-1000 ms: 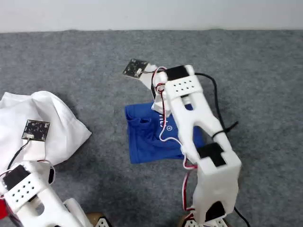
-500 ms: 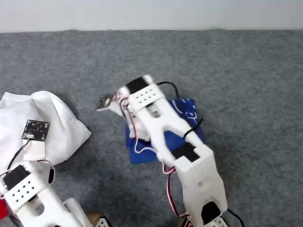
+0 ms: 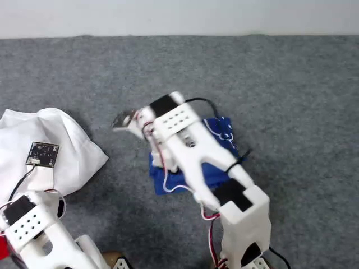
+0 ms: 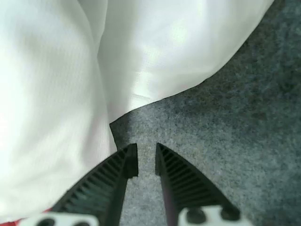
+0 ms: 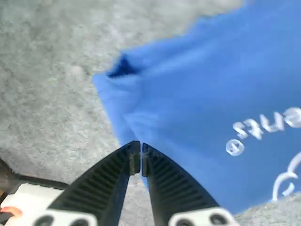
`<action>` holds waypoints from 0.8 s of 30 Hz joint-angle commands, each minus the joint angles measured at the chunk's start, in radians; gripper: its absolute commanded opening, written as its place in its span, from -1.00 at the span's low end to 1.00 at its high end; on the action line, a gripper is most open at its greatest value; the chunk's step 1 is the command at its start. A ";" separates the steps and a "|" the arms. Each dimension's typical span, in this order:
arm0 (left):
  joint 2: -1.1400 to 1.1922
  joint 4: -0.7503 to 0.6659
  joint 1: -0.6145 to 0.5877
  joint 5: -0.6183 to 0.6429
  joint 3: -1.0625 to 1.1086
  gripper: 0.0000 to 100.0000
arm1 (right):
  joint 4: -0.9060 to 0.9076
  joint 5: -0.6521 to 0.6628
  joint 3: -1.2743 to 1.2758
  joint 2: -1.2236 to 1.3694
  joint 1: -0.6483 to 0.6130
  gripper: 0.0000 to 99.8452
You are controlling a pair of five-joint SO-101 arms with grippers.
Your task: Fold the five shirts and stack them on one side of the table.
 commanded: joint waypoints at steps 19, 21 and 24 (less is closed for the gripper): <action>-0.017 -0.020 0.000 -0.008 -0.036 -0.86 | 0.042 -0.087 -0.242 0.156 -0.070 -0.98; -0.017 -0.020 0.000 -0.008 -0.036 -0.86 | 0.051 -0.095 -0.264 0.110 -0.036 -0.98; -0.017 -0.020 0.000 -0.008 -0.036 -0.86 | 0.051 -0.166 -0.262 0.015 0.019 -0.98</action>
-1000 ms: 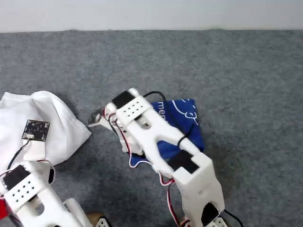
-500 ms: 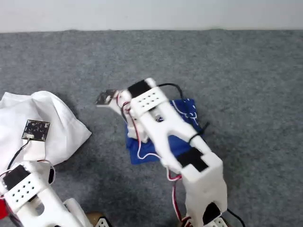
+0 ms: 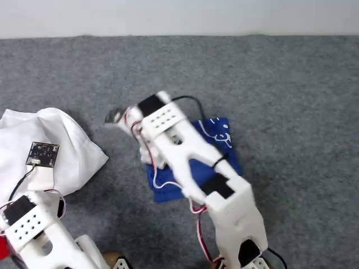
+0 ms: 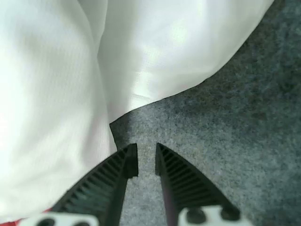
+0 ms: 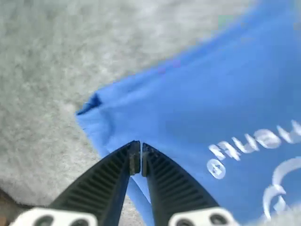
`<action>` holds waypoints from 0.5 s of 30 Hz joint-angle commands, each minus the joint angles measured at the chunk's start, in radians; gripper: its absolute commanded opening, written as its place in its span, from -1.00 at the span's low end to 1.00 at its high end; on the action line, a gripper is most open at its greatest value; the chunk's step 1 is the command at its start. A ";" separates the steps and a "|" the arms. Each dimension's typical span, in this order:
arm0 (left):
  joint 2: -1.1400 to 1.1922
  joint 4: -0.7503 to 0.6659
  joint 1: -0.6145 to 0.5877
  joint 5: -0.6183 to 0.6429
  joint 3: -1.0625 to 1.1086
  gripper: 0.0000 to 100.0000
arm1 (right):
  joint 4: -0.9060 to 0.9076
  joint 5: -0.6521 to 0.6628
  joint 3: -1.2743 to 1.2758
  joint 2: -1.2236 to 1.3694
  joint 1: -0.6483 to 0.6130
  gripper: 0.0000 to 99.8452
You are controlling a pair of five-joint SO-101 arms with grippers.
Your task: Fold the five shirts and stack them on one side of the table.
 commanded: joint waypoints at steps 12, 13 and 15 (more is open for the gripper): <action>-0.017 -0.020 0.000 -0.008 -0.038 -0.86 | 0.044 -0.328 -0.052 -0.335 0.306 -0.97; -0.017 -0.020 0.002 -0.006 -0.039 -0.86 | 0.044 -0.362 -0.052 -0.337 0.320 -0.97; -0.017 -0.017 0.002 -0.006 -0.047 -0.86 | 0.044 -0.427 -0.051 -0.337 0.338 -0.98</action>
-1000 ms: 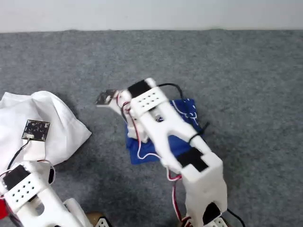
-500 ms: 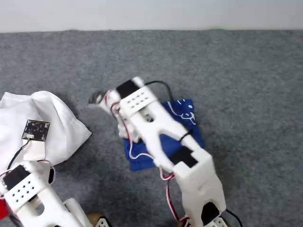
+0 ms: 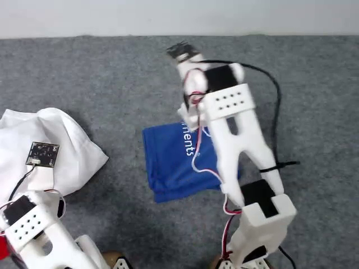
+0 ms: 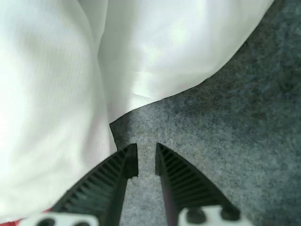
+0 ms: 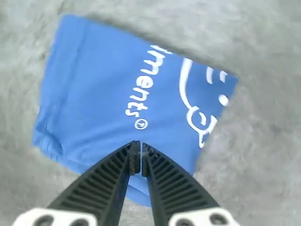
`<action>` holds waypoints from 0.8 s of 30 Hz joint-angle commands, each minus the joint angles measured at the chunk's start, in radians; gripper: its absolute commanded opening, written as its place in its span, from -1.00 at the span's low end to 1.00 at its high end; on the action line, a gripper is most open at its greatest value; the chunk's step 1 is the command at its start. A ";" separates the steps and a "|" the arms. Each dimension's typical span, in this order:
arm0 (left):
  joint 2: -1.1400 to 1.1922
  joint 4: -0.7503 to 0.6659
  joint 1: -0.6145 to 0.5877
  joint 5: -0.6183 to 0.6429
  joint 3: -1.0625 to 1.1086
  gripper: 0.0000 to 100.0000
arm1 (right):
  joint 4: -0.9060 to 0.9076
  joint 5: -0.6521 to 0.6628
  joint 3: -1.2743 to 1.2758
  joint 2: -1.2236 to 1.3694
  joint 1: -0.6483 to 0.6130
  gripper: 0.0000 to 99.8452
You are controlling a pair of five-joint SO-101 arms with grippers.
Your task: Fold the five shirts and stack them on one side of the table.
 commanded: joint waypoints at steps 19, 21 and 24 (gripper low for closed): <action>-0.017 -0.017 0.002 0.078 -0.105 -0.85 | -0.102 -0.339 0.433 -0.070 0.162 -0.98; -0.017 -0.017 0.002 0.078 -0.105 -0.85 | -0.105 -0.336 0.440 -0.064 0.194 -0.98; -0.017 -0.017 0.002 0.078 -0.105 -0.85 | -0.097 -0.336 0.463 -0.053 0.249 -0.98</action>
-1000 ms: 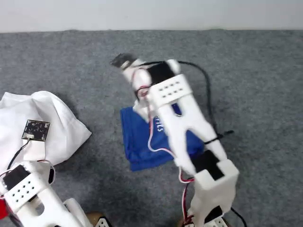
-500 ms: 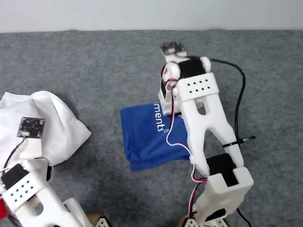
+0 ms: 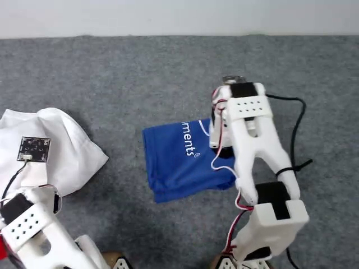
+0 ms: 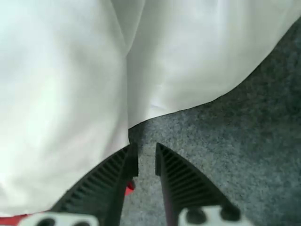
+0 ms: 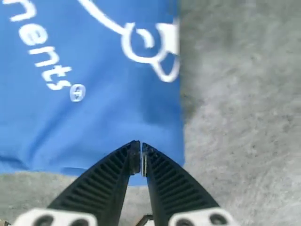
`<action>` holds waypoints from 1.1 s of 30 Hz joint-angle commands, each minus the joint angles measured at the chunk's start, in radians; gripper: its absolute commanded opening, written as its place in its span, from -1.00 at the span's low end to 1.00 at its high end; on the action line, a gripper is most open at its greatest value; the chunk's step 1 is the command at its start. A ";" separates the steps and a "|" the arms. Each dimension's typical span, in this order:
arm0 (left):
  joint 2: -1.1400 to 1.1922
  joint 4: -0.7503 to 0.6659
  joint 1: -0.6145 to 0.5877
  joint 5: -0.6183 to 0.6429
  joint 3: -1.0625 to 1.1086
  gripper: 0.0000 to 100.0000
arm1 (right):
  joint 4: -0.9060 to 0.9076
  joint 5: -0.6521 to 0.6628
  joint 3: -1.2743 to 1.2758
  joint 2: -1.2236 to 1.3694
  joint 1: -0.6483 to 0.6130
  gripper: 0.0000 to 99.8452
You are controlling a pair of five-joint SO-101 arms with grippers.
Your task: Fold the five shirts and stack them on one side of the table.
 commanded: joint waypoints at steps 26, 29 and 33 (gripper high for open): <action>-0.017 -0.020 0.002 0.009 -0.039 -0.85 | 0.058 -0.006 0.000 -0.142 -0.062 -0.98; -0.017 -0.020 0.002 0.009 -0.039 -0.85 | 0.054 -0.006 -0.005 -0.165 -0.107 -0.98; -0.017 -0.020 0.002 0.008 -0.039 -0.85 | 0.054 -0.008 -0.002 -0.079 -0.105 -0.98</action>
